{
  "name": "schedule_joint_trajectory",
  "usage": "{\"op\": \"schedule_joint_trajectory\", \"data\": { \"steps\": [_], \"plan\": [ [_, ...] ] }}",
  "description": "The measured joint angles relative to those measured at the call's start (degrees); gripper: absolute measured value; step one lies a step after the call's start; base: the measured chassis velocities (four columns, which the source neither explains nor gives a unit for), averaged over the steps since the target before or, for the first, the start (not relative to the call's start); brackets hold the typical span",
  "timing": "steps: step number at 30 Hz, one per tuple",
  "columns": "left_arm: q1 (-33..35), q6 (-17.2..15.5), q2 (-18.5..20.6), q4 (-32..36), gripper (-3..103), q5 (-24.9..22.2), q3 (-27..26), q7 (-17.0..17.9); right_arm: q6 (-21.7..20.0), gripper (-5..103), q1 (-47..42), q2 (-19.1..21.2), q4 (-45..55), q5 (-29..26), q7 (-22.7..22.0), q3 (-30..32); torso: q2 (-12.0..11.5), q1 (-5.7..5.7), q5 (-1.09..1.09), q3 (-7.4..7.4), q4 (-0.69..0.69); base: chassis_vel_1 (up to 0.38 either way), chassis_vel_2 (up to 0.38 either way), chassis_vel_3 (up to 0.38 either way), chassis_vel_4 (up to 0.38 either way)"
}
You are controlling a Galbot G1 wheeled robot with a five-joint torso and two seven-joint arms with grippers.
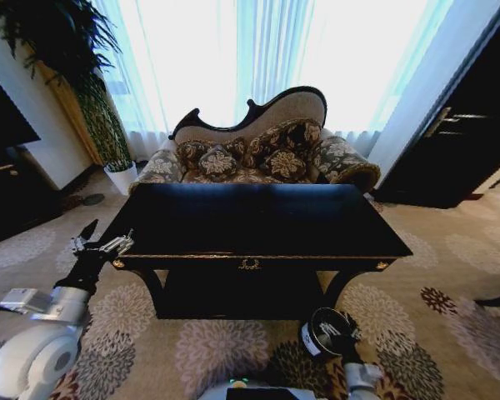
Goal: Move to the front of the table and place the trash on the table into the trash bin.
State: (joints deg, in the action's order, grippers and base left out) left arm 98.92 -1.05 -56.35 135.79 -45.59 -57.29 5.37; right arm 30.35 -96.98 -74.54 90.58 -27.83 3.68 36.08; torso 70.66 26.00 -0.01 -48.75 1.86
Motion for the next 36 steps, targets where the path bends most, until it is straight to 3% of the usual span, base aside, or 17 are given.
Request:
{"op": "schedule_joint_trajectory", "data": {
  "steps": [15, 26, 36],
  "plan": [
    [0.00, 0.00, 0.00, 0.00, 100, 0.00, 0.00, 0.00, -0.50, 100, -7.61, -1.30, 16.34, -1.21, 0.65, 9.47, 0.00, 0.00, 0.00, 0.00, 0.00, 0.000, 0.000, 0.000, 0.000],
    [0.00, 0.00, 0.00, 0.00, 100, 0.00, 0.00, 0.00, -2.50, 100, -6.95, -0.54, 22.50, 0.32, 0.33, 11.59, -0.01, 0.00, 0.00, 0.00, -0.01, 0.000, 0.000, 0.000, 0.000],
    [0.00, 0.00, 0.00, 0.00, 100, 0.00, 0.00, 0.00, -6.66, 100, -3.82, 5.31, 26.08, 2.00, -1.54, 14.07, -0.01, 0.00, 0.00, -0.01, 0.00, 0.000, 0.000, 0.000, 0.000]
  ]
}}
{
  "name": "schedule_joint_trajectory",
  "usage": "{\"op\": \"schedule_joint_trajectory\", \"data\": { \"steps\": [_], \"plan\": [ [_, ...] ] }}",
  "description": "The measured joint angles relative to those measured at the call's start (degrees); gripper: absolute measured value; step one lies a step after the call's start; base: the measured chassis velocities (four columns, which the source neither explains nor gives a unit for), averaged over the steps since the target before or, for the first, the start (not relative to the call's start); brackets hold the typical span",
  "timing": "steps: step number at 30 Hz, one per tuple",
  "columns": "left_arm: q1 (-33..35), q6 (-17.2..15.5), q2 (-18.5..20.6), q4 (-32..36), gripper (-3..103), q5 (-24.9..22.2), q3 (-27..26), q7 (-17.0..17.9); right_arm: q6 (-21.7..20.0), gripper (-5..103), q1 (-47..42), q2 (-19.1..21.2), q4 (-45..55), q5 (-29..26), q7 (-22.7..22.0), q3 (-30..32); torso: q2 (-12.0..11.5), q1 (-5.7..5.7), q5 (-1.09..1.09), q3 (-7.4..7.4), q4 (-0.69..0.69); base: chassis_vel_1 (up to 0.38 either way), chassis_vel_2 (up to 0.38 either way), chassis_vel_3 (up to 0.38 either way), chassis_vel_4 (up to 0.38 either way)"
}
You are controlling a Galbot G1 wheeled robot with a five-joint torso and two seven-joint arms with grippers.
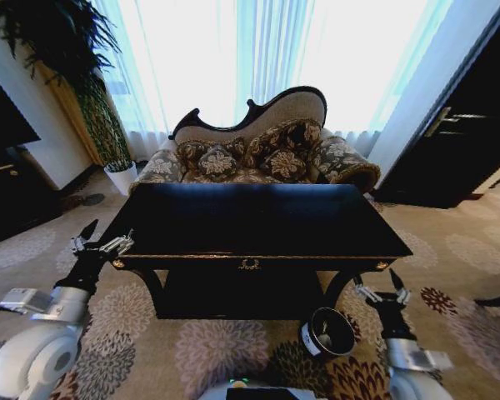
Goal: Move to the front of the table and place the trash on the table into the trash bin.
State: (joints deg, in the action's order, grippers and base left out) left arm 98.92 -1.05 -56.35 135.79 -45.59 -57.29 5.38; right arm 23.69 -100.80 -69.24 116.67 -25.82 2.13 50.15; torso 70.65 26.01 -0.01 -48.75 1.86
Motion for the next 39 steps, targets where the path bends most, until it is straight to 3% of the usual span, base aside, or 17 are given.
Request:
{"op": "schedule_joint_trajectory", "data": {
  "steps": [12, 21, 39],
  "plan": [
    [0.00, -0.01, 0.00, 0.00, 100, 0.00, 0.00, 0.00, -5.84, 100, 3.97, 6.74, 2.49, 1.58, -2.78, -1.64, 0.00, 0.00, 0.00, 0.00, -0.01, 0.000, 0.000, 0.000, 0.000],
    [0.00, 0.00, 0.00, 0.00, 100, 0.00, 0.00, 0.00, -9.44, 100, 3.88, 10.38, 5.12, -2.88, -3.14, -0.76, 0.00, 0.00, 0.00, 0.00, 0.00, 0.000, 0.000, 0.000, 0.000],
    [0.00, 0.00, 0.00, 0.00, 100, 0.00, 0.00, 0.00, -12.55, 100, 3.64, 12.24, 8.18, -5.28, -4.11, 1.74, 0.00, 0.00, 0.00, 0.00, 0.00, 0.000, 0.000, 0.000, 0.000]
  ]
}}
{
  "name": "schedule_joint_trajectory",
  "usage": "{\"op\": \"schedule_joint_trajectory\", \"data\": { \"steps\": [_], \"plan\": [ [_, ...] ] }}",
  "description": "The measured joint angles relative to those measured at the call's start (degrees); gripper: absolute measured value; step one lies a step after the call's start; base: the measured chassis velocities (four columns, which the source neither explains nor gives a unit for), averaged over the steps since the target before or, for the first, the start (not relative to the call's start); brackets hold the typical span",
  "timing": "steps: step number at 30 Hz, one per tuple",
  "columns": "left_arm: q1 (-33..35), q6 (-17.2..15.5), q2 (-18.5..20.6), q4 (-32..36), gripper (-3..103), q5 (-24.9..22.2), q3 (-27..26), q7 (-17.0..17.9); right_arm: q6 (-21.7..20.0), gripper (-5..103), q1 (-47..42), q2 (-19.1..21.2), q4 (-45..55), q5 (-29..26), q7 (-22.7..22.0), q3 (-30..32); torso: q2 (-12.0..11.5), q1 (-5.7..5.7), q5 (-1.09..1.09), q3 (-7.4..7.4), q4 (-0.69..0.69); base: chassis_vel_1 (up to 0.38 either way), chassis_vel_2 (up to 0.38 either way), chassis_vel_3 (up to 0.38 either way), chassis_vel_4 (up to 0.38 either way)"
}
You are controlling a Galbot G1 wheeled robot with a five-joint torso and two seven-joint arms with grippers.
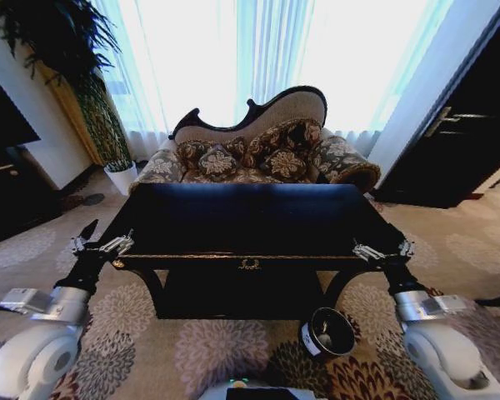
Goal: Move to the front of the table and place the trash on the table into the trash bin.
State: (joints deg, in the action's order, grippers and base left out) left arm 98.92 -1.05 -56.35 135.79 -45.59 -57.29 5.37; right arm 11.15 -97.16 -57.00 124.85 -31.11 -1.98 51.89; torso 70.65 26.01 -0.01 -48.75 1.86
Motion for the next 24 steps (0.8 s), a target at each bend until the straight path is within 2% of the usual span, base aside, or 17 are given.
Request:
{"op": "schedule_joint_trajectory", "data": {
  "steps": [24],
  "plan": [
    [0.00, 0.00, 0.00, 0.00, 100, 0.00, 0.00, 0.00, 0.01, 100, -0.02, -0.15, -0.08, 0.00, 0.12, 0.00, 0.00, 0.00, 0.00, 0.00, 0.00, 0.000, 0.000, 0.000, 0.000]
  ]
}}
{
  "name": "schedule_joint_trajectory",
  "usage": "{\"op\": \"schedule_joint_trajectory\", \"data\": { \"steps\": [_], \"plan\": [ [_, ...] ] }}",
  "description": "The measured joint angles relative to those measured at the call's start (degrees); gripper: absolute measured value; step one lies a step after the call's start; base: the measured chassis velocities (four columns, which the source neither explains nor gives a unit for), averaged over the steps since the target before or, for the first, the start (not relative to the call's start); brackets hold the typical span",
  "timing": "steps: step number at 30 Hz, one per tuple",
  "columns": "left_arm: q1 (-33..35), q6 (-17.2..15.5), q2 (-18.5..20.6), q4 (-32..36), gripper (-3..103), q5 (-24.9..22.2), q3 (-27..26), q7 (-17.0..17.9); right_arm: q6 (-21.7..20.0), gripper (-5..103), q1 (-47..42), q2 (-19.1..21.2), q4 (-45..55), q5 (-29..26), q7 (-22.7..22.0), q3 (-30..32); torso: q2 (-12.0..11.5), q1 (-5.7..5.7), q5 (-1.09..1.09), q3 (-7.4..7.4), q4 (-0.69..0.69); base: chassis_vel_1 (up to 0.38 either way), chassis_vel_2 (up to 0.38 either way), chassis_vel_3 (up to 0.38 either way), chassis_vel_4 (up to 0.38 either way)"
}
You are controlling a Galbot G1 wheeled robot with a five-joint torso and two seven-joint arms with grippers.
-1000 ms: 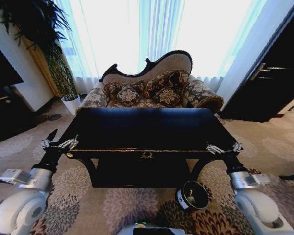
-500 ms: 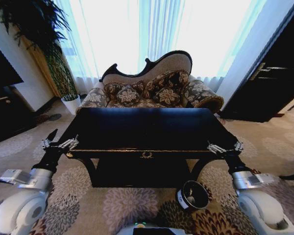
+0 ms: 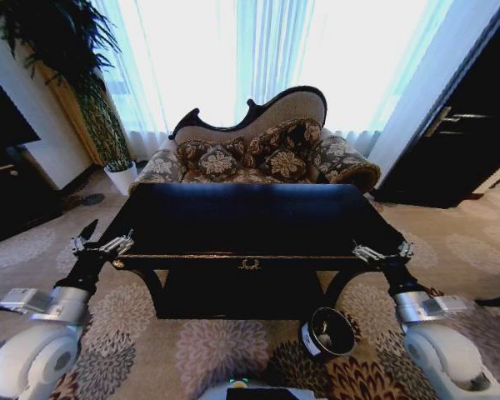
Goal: Move to the front of the table and place the trash on the table into the trash bin.
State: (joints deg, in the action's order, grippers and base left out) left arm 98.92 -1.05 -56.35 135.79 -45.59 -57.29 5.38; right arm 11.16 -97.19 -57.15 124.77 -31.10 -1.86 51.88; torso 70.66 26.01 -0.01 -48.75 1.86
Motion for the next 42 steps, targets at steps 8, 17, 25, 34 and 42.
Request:
{"op": "schedule_joint_trajectory", "data": {
  "steps": [8, 17, 25, 34, 42],
  "plan": [
    [0.00, 0.00, 0.00, 0.00, 100, 0.00, 0.00, 0.00, 0.02, 100, 0.00, -0.01, -0.04, 0.02, 0.01, -0.02, 0.00, 0.00, 0.00, 0.00, 0.00, 0.000, 0.000, 0.000, 0.000],
    [0.00, 0.00, 0.00, 0.00, 100, 0.00, 0.00, 0.00, 0.06, 100, 0.00, -0.01, -0.05, 0.05, 0.02, -0.03, 0.00, 0.01, 0.00, 0.00, 0.00, 0.043, -0.046, -0.048, 0.045],
    [0.00, 0.00, 0.00, 0.00, 100, 0.00, 0.00, 0.00, 0.09, 100, 0.00, -0.02, -0.05, 0.06, 0.02, -0.03, 0.00, -0.01, 0.00, 0.00, 0.00, 0.175, -0.172, -0.180, 0.174],
    [0.00, 0.00, 0.00, 0.00, 100, 0.00, 0.00, 0.00, 0.11, 100, 0.00, -0.02, -0.05, 0.07, 0.02, -0.03, 0.02, -0.03, 0.00, 0.01, 0.00, 0.209, -0.199, -0.199, 0.203],
    [0.00, 0.00, 0.00, 0.00, 100, 0.00, 0.00, 0.00, 0.11, 100, 0.00, -0.02, -0.05, 0.07, 0.02, -0.03, 0.00, 0.01, 0.01, 0.00, 0.00, 0.165, -0.165, -0.169, 0.175]
  ]
}}
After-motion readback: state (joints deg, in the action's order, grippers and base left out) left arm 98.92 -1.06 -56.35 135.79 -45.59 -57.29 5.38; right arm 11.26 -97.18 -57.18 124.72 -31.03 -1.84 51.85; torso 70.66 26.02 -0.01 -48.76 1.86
